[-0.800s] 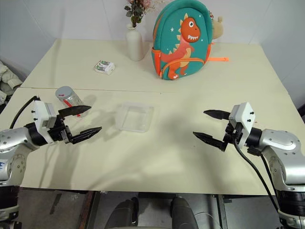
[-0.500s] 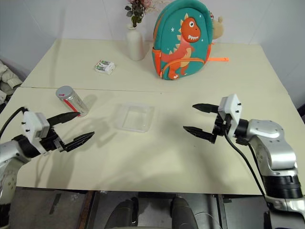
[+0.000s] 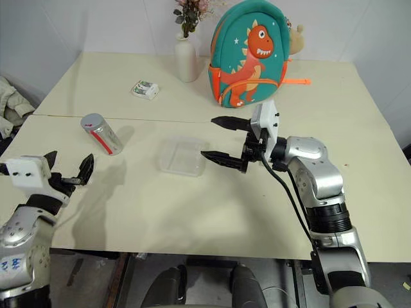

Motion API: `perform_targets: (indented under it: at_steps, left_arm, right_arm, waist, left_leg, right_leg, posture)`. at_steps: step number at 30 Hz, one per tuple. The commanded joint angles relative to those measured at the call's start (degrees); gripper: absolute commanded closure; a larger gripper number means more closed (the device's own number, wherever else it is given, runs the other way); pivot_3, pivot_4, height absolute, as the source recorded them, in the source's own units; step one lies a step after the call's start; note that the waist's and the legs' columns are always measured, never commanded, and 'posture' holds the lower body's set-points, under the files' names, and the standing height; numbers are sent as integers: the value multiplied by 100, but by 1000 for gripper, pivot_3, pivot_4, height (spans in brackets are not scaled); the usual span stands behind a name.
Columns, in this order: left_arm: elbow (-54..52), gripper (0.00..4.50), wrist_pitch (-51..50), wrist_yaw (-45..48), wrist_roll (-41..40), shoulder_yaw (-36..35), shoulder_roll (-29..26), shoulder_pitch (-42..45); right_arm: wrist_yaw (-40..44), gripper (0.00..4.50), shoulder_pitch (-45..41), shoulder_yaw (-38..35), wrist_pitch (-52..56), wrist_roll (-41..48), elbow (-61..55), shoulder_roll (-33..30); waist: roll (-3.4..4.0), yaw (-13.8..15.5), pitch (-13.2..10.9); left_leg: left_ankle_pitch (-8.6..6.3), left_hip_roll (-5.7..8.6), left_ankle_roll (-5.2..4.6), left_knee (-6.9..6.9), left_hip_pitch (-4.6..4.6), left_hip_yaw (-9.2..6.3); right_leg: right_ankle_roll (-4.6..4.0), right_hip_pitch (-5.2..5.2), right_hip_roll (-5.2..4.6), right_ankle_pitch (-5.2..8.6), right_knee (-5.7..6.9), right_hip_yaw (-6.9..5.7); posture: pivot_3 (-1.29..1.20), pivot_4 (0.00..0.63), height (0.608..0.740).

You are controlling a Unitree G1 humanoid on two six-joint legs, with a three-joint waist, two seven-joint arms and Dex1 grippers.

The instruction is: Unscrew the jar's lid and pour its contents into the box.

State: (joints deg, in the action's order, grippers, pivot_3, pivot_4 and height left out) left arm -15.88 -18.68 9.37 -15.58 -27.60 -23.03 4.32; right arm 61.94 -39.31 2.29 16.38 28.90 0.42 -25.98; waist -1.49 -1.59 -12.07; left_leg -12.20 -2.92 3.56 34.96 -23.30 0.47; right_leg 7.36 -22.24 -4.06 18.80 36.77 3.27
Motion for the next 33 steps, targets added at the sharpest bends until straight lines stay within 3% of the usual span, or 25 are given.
perform_targets:
  at_steps: [1,19,22,28,33]
  left_arm:
    - [472,35,311,-94,184,137,-36,372]
    - [3629,35,1736,44,693,657,-474,2367]
    - [3890,640,1899,66,673,652,-469,2494]
    - [3815,2454,1914,67,640,675,-419,2372]
    - [2919,2492,1669,414,244,640,-399,2033]
  right_arm:
    - [-160,0,-103,-79,-89,-32,-158,80]
    - [-561,0,208,-176,-55,-36,-620,132]
    - [-591,0,233,-173,-58,-33,-646,139]
    - [-625,0,235,-148,-75,-26,-646,179]
    - [-637,0,222,-121,-64,-22,-647,217]
  waist:
    - [-3,-3,2]
    - [-3,-8,2]
    - [-3,-11,2]
    - [-3,-10,2]
    - [-3,-14,2]
  left_leg:
    - [0,-1,-1,0,0,3]
    - [-8,-51,12,-1,-11,25]
    - [-8,-55,12,-1,-10,27]
    - [-9,-59,14,0,-10,29]
    - [-10,-63,15,-1,-10,31]
  right_leg:
    - [-1,0,0,-5,-5,0]
    - [-12,-24,52,-9,-2,12]
    - [-13,-27,56,-10,-1,12]
    - [-14,-27,58,-10,-1,12]
    - [-15,-28,59,-11,-1,14]
  posture:
    - [0,150,740]
    - [0,150,740]
    - [0,150,740]
    - [0,150,740]
    - [0,150,740]
